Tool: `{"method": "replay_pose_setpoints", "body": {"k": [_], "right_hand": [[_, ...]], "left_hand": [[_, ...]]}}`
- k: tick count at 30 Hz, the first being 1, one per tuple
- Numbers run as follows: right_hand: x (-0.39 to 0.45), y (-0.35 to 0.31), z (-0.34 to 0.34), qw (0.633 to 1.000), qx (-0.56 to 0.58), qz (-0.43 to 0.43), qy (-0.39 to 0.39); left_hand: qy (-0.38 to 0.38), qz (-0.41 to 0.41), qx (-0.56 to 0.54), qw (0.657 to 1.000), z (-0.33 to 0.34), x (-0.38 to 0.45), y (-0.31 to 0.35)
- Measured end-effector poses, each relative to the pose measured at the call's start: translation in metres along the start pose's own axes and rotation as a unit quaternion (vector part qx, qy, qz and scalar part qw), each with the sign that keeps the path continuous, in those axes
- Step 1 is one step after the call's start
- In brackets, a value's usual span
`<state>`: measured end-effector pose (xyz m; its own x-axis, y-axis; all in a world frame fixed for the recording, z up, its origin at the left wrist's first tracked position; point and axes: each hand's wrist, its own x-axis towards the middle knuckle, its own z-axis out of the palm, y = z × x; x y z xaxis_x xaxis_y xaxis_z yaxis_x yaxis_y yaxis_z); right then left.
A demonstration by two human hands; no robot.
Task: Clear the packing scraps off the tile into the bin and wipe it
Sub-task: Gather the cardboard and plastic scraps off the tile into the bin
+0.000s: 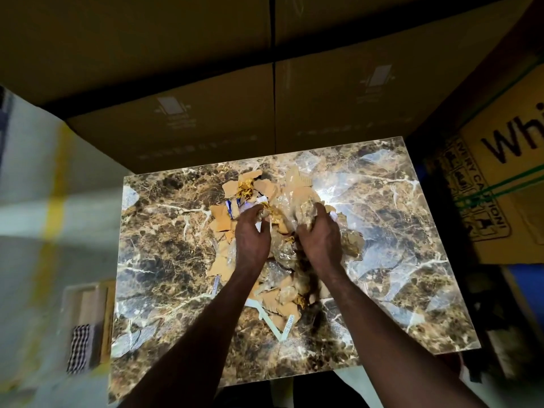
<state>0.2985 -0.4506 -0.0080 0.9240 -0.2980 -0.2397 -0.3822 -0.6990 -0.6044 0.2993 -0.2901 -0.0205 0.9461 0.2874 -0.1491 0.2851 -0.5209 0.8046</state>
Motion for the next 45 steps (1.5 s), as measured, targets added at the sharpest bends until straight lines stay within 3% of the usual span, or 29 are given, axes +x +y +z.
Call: {"method": "replay_pose_setpoints", "body": {"k": [9, 13, 16, 19, 24, 27, 30, 33, 36, 40, 45], "right_hand": [[-0.006, -0.006, -0.040, 0.985, 0.169, 0.005, 0.032], [-0.008, -0.014, -0.043, 0.977, 0.210, 0.026, 0.021], [-0.007, -0.019, -0.037, 0.973, 0.229, 0.040, 0.012], [-0.008, -0.024, -0.030, 0.971, 0.234, 0.046, 0.005], [-0.012, -0.028, -0.028, 0.966, 0.254, 0.056, -0.009], [-0.019, -0.038, -0.036, 0.953, 0.295, 0.056, -0.032], [-0.031, -0.050, -0.044, 0.937, 0.338, 0.053, -0.076], [-0.044, -0.066, -0.055, 0.922, 0.373, 0.030, -0.099], [-0.051, -0.073, -0.064, 0.928, 0.354, -0.009, -0.118], [-0.057, -0.072, -0.068, 0.931, 0.322, -0.052, -0.161], [-0.075, -0.062, -0.074, 0.930, 0.308, -0.066, -0.190]], "left_hand": [[0.019, -0.031, -0.077, 0.996, -0.026, 0.001, -0.003], [-0.030, 0.000, 0.072, 0.997, -0.023, 0.021, -0.005], [-0.084, 0.049, 0.209, 0.973, -0.009, 0.039, -0.017], [-0.084, 0.085, 0.217, 0.969, 0.010, 0.059, -0.047], [-0.032, 0.071, 0.109, 0.991, -0.014, 0.038, 0.004], [-0.011, -0.014, -0.088, 0.996, -0.028, 0.018, 0.038], [-0.027, -0.128, -0.330, 0.935, -0.034, -0.001, 0.068], [-0.040, -0.175, -0.454, 0.873, -0.038, -0.018, 0.088], [-0.051, -0.180, -0.497, 0.847, -0.041, -0.026, 0.095], [-0.037, -0.188, -0.468, 0.863, -0.049, -0.033, 0.101], [0.023, -0.183, -0.489, 0.853, -0.044, -0.045, 0.098]]}}
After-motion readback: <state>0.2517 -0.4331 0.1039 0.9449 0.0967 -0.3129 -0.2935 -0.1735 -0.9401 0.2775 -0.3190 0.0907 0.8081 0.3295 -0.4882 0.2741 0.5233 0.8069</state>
